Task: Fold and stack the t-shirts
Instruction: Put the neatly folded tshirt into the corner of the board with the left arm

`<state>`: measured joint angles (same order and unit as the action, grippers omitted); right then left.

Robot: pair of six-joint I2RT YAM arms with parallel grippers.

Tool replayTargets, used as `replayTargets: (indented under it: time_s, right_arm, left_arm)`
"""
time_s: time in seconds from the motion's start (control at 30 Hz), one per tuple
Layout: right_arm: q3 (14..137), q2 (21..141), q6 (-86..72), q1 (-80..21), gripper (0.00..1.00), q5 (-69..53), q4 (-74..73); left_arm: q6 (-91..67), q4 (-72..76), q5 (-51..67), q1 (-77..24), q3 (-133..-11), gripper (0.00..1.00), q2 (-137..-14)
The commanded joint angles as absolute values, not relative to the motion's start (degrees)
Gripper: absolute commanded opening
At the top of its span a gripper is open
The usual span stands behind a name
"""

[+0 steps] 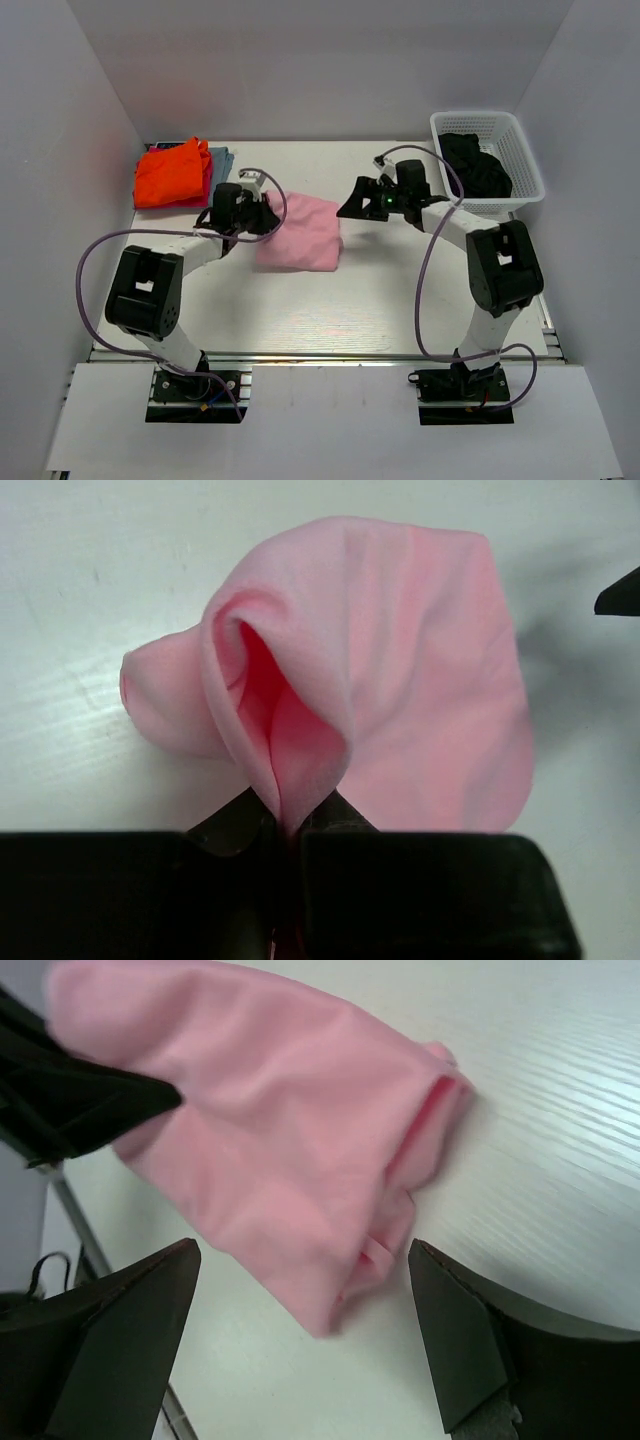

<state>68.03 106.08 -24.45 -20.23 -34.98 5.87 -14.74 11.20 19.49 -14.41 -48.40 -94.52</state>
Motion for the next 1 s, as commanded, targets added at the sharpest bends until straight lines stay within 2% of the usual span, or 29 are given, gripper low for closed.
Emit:
replayTargets:
  time_s: [0.0,0.13,0.23,0.63,0.97]
  right_arm:
    - [65.14,101.08,-25.75,-19.25,0.90,-23.75,4.58]
    - [61.97,95.82,-25.75,-18.81,0.90,-13.30,4.31]
    - [61.87,94.49,-24.79,-18.54,0.90,-11.52,2.64]
    - [62.31,94.31,-24.17,-18.02,0.90,-16.79,2.73]
    - [63.81,94.57,-23.56,-17.93,0.90,-19.24,2.90]
  left_arm:
    - [-8.62,8.20,19.26,-14.15,-54.91,0.00,-90.35]
    - [-1.26,3.36,18.19,-14.15,-59.93,0.00,-90.35]
    - [2.02,-1.30,13.46,-14.15,-64.24,0.00,-90.96]
    - [14.41,-9.04,-0.96,-9.59,-77.59,0.00,-90.79]
    - [17.05,-9.84,-0.18,-0.62,-84.11,0.00,-94.65]
